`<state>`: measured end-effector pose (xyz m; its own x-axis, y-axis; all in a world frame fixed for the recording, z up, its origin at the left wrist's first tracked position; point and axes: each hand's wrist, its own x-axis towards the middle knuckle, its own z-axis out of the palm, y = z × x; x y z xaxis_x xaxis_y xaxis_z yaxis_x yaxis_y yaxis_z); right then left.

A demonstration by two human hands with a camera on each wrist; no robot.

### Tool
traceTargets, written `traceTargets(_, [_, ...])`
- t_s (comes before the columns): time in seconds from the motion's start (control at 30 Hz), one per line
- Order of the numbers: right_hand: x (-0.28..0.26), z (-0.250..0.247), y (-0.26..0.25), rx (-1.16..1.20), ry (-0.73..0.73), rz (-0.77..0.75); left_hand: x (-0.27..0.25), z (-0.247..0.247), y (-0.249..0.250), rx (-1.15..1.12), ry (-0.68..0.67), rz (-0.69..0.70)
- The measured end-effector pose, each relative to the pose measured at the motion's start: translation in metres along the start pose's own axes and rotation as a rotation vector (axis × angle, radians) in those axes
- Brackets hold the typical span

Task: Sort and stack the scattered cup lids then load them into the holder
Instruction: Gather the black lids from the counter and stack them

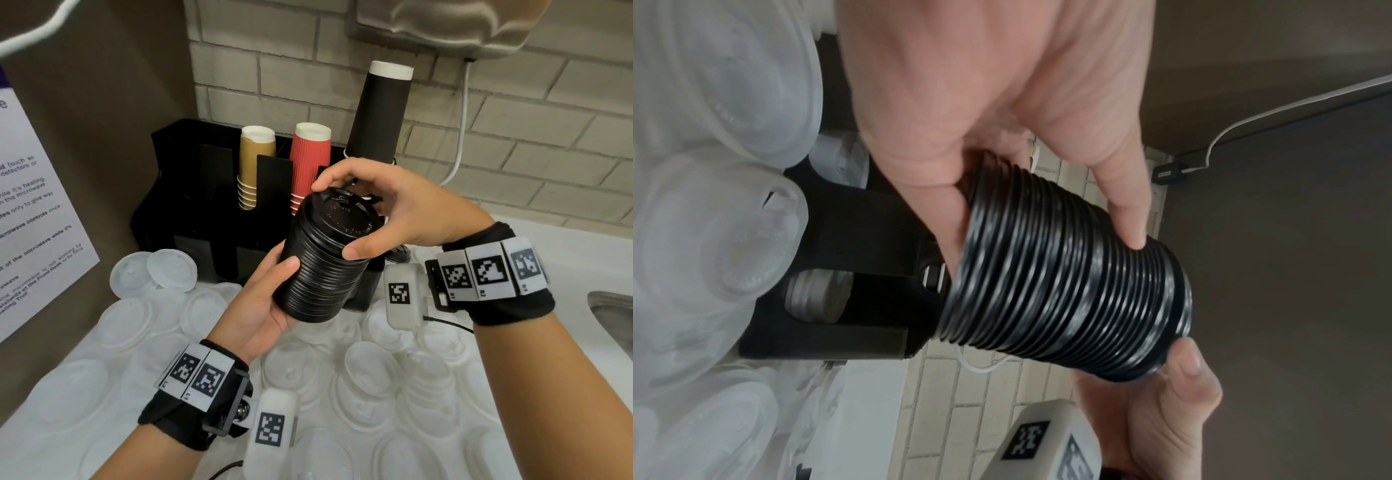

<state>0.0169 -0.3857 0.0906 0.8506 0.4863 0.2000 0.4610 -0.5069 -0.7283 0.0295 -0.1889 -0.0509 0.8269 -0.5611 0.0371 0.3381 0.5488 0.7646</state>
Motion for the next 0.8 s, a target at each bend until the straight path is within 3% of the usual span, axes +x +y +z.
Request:
traceTargets(0.7, [-0.001,0.004,0.007,0.160,-0.068,0.038,0.003,-0.006,0.001,-0.002,-0.073,0.011])
traceTargets(0.77, [-0.005,-0.004,0.009,0.199,0.013,0.012,0.005,-0.008,0.003,-0.007,-0.058,0.025])
traceTargets(0.8, [-0.006,-0.012,0.014,0.230,0.119,-0.006,0.006,-0.009,0.004,-0.009,-0.050,0.034])
